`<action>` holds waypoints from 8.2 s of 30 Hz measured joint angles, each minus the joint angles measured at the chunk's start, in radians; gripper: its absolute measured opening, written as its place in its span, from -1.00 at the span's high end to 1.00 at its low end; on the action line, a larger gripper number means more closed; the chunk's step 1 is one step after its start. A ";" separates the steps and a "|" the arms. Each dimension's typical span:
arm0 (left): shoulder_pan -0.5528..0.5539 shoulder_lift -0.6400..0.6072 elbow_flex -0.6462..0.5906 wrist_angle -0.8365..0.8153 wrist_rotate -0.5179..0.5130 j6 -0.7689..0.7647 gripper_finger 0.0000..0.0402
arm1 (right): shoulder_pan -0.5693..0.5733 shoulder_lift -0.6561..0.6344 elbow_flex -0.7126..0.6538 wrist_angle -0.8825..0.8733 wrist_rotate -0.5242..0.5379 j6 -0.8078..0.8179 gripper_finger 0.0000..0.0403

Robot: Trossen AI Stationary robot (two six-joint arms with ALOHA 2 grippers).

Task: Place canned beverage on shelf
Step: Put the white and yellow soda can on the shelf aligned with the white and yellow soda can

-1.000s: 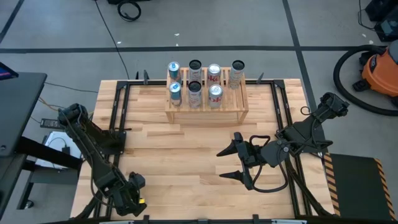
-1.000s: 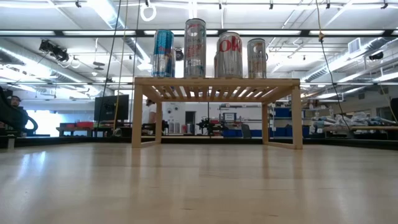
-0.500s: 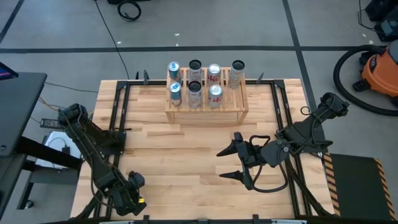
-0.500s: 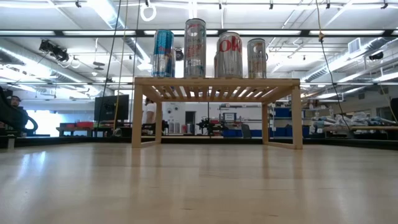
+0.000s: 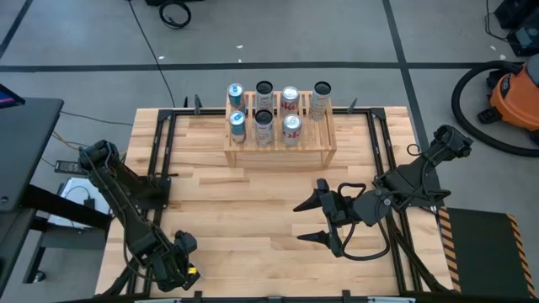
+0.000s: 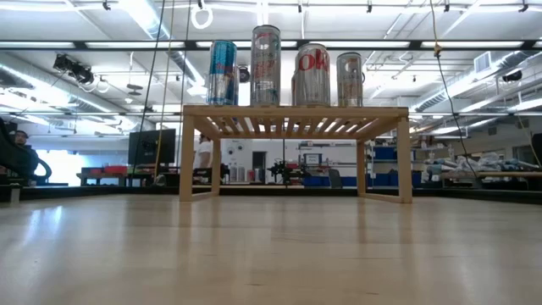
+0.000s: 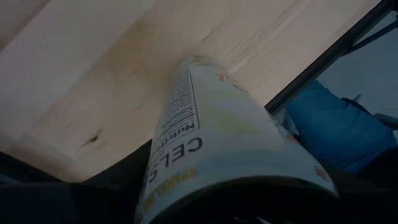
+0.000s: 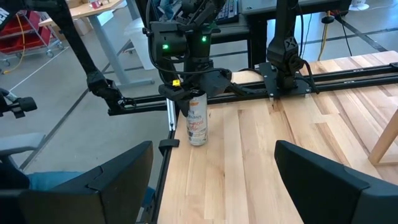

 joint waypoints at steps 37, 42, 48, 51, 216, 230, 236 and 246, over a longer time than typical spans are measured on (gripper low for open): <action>0.141 -0.001 0.000 0.004 0.083 0.315 -0.28 | -0.003 0.000 0.000 0.034 -0.018 0.000 -0.71; 0.176 -0.001 0.000 0.004 0.095 0.328 -0.29 | -0.008 0.001 0.000 0.109 -0.007 -0.015 -0.71; 0.219 -0.001 0.000 0.004 0.097 0.360 -0.29 | -0.021 0.001 0.000 0.175 -0.012 -0.037 -0.71; 0.238 -0.002 0.000 0.009 0.097 0.376 -0.29 | -0.032 0.001 0.000 0.247 -0.012 -0.044 -0.71; 0.495 0.003 0.269 0.122 -0.056 1.386 -0.41 | -0.243 0.556 0.000 0.573 -0.461 -0.063 -0.25; 0.520 0.003 0.269 0.117 -0.058 1.364 -0.42 | -0.243 0.554 0.000 0.554 -0.405 -0.076 -0.25; 0.528 0.003 0.269 0.119 -0.063 1.344 -0.53 | -0.241 0.554 0.000 0.558 -0.352 -0.077 -0.25; 0.531 0.003 0.270 0.127 -0.084 1.357 -0.83 | -0.241 0.555 0.000 0.507 -0.177 -0.018 -0.25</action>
